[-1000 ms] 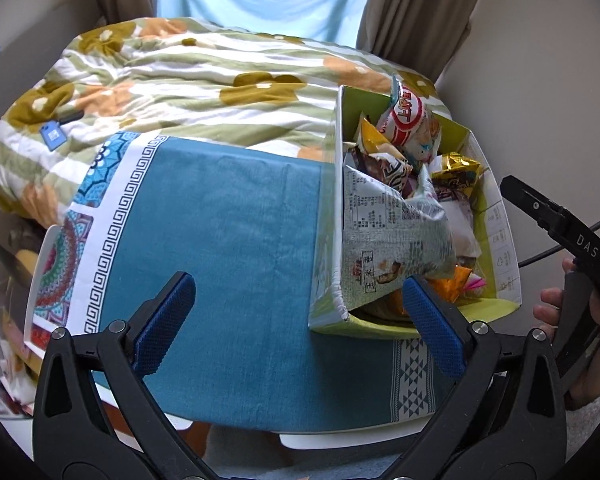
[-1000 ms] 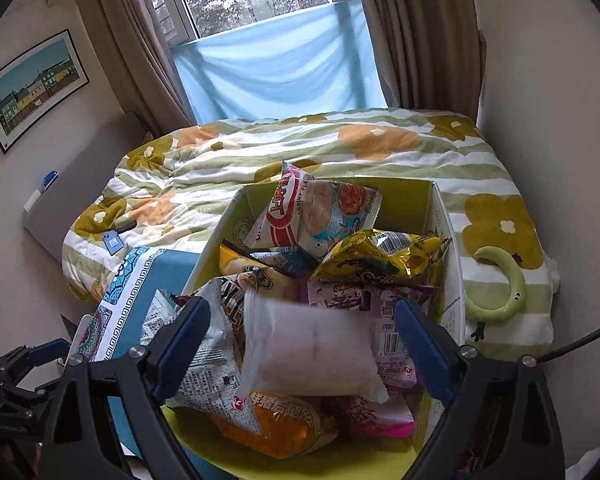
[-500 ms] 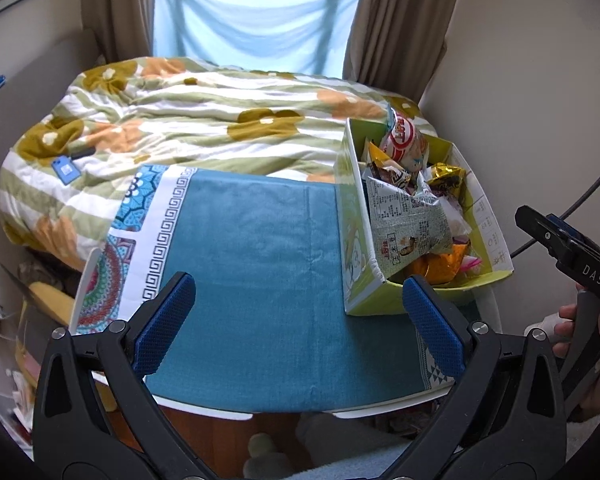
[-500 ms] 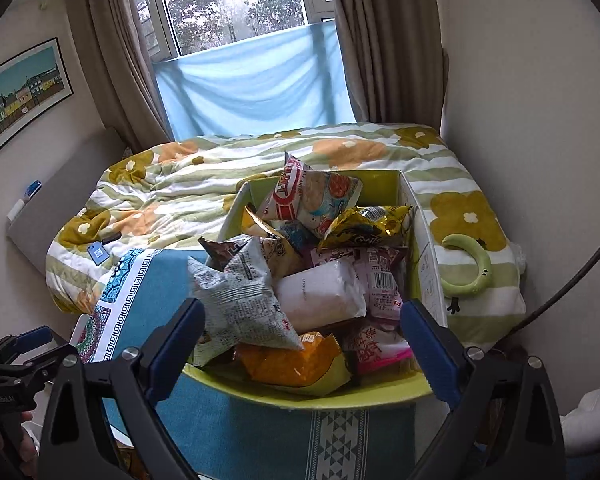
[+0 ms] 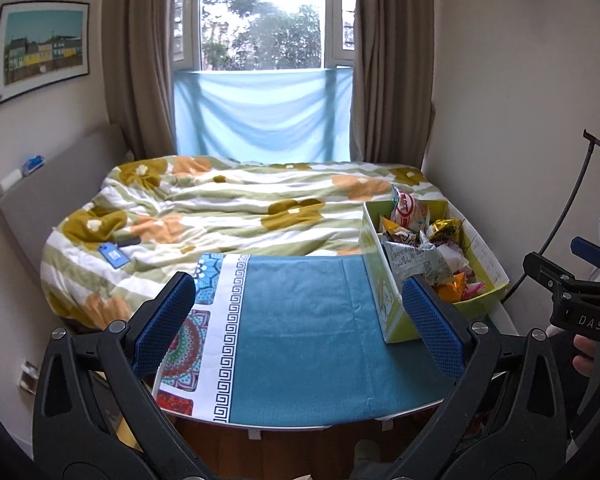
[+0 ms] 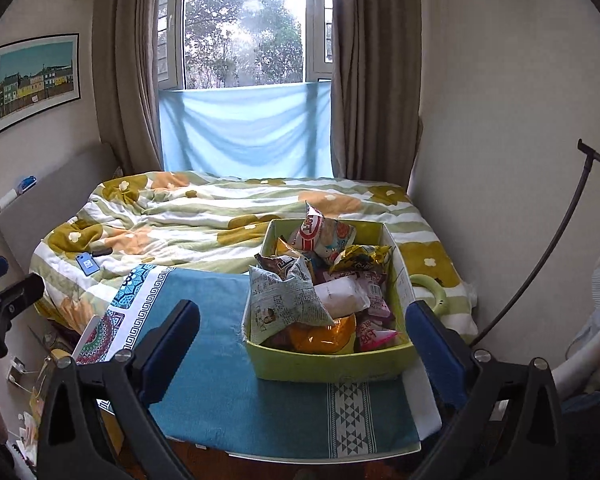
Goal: Organize snacks
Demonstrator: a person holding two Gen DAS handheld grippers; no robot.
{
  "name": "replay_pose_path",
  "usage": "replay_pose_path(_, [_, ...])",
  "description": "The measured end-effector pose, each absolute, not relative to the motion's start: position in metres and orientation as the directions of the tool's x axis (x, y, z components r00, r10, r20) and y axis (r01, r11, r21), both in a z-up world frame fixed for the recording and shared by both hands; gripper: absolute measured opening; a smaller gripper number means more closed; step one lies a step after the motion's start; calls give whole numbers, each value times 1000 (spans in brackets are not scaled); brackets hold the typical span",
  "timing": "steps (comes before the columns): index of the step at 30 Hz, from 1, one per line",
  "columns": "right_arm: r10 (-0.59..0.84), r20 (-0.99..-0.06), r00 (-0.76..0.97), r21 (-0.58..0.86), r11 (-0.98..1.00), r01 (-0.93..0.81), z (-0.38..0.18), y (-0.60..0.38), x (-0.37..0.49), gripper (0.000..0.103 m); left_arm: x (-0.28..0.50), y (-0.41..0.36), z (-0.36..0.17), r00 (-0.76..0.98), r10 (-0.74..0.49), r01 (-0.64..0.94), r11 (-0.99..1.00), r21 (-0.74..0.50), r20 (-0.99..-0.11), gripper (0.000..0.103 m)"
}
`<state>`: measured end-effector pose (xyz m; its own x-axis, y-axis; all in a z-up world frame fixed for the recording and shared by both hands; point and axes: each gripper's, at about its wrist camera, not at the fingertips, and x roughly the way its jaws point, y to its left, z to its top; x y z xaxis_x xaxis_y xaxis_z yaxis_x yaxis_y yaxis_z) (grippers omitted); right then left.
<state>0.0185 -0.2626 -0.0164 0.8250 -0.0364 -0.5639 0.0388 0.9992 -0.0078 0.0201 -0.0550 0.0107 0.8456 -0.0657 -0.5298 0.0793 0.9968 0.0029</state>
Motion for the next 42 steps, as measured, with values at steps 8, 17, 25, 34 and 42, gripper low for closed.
replay_pose_path(8, [-75, -571, 817, -8, 996, 86, -18, -253, -10, 102, 0, -54, 2, 847, -74, 87, 996, 0, -526, 103])
replay_pose_path(17, [-74, -569, 819, 11, 995, 98, -17, -254, -21, 102, -5, -67, 2, 851, -89, 112, 994, 12, -518, 103])
replay_pose_path(25, [-72, -570, 818, 15, 995, 98, -18, -255, -22, 102, -6, -72, 3, 850, -85, 113, 993, 22, -519, 103])
replay_pose_path(34, [-69, -570, 819, 16, 995, 96, -16, -255, -24, 102, -6, -73, 3, 849, -80, 109, 994, 24, -522, 103])
replay_pose_path(42, [-67, -571, 818, 16, 996, 93, -15, -255, -25, 102, -8, -74, 3, 850, -80, 111, 993, 29, -520, 103])
